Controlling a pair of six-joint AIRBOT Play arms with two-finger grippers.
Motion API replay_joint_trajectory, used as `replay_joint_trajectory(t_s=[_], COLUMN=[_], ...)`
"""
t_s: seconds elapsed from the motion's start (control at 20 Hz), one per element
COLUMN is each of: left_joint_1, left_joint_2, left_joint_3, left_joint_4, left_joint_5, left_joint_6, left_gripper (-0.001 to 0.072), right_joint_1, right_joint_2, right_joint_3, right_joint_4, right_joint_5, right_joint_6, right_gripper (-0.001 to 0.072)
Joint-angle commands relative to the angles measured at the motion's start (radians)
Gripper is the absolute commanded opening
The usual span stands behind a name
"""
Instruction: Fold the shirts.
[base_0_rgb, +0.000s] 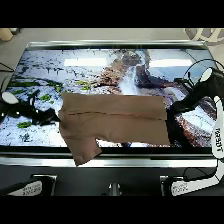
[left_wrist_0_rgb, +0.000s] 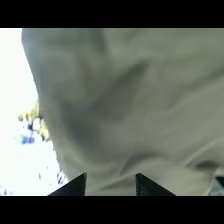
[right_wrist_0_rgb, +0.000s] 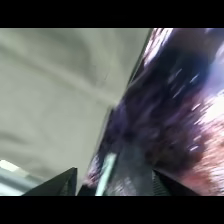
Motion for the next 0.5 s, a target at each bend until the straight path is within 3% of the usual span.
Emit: replay_joint_trajectory(t_s=[0.0,0.45], left_joint_1=[0.0,-0.105], left_joint_2=[0.186,0.219], left_joint_3=[-0.299,-0.467], left_joint_4=[0.004,-0.106], left_joint_5=[0.072,0.243], left_joint_6=[0.037,0.035], left_gripper=[0.04,0.0402], right_joint_1=[-0.027,-0.027], right_joint_2=[0.031,0.056], right_joint_3=[-0.074,-0.084], right_joint_4=[0.026,0.009], right_joint_5=[0.027,-0.01], right_joint_6=[-0.027,-0.043], right_gripper=[0.0428,0.0428])
